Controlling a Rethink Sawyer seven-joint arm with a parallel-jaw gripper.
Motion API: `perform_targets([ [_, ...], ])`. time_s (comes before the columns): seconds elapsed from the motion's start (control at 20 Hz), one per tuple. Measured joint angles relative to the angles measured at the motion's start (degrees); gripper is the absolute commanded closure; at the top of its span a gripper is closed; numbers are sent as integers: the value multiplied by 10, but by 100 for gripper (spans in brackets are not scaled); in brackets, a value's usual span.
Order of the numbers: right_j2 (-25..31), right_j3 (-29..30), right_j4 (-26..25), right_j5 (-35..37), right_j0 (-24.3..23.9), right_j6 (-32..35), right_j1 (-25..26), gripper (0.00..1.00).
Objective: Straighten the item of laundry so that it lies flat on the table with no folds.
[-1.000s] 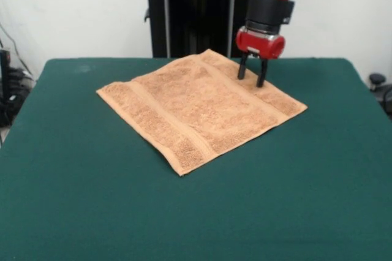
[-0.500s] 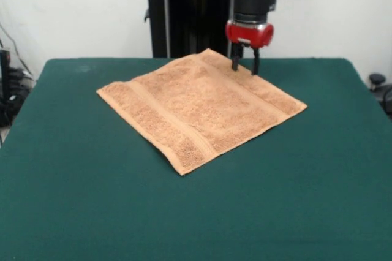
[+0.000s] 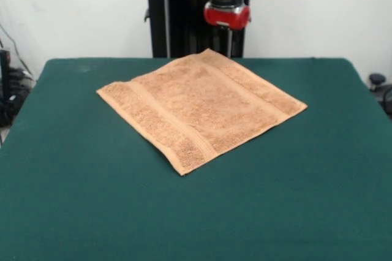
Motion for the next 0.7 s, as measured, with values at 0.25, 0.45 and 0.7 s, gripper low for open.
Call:
perform_targets([
  [0.25, -25, -11, -62, 25, -25, 0, 0, 0],
  [0.45, -37, -27, -94, 40, -35, 0, 0, 0],
  [0.7, -50, -52, -133, 54, -50, 0, -2, 0],
])
